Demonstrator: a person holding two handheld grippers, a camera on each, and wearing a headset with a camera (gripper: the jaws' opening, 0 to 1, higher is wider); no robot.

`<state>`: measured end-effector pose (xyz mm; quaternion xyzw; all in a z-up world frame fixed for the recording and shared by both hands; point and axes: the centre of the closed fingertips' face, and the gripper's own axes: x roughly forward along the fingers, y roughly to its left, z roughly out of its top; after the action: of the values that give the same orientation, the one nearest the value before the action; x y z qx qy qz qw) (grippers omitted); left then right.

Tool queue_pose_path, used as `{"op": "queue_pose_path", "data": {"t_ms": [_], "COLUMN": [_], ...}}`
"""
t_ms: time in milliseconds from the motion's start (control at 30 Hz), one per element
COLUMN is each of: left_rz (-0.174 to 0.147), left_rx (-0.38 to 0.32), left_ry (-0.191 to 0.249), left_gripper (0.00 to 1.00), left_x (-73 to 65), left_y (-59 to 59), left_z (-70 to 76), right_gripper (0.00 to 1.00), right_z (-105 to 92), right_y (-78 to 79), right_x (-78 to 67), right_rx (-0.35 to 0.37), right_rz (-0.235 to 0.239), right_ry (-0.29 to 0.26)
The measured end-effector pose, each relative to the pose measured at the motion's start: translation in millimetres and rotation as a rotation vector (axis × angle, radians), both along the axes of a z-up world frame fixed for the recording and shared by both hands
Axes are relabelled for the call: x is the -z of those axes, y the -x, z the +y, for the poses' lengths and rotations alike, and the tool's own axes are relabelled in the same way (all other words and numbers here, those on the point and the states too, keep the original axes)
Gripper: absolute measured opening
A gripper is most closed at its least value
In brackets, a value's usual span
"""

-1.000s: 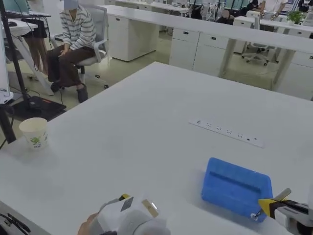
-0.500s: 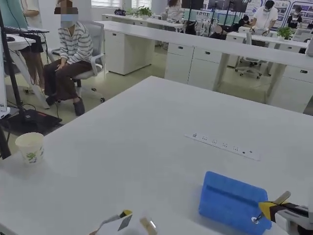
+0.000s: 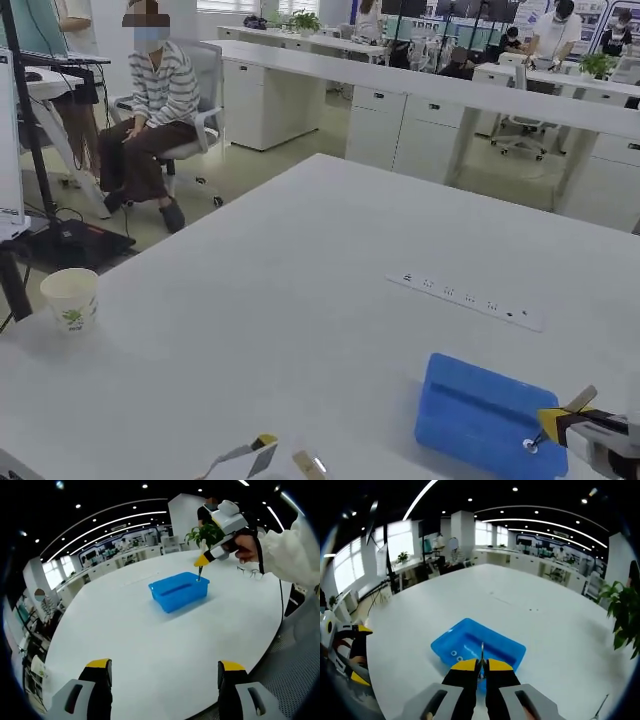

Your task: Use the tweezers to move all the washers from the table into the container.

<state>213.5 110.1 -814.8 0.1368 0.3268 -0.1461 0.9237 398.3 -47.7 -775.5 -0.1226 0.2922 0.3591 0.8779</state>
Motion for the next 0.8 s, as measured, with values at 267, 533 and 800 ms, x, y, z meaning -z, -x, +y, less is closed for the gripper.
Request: {"op": "queue_pose_path", "data": {"t_ms": [267, 533, 800], "left_rz": [0.013, 0.018, 0.030], "left_rx": [0.003, 0.004, 0.018], "left_ry": [-0.005, -0.017, -0.035], "left_gripper": [0.89, 0.89, 0.89], "left_x": [2.1, 3.2, 5.6], "left_y": [0.9, 1.1, 2.7], "left_z": [-0.3, 0.3, -1.4], "right_gripper": [0.01, 0.01, 0.01], "right_z": [-0.1, 1.4, -0.2], "right_y": [-8.3, -8.5, -11.2], "right_x": [17.1, 36.0, 42.7], "right_rx": [0.002, -0.012, -0.025], "right_rz": [0.025, 0.057, 0.056], "right_ry": [0.029, 0.062, 0.090]}}
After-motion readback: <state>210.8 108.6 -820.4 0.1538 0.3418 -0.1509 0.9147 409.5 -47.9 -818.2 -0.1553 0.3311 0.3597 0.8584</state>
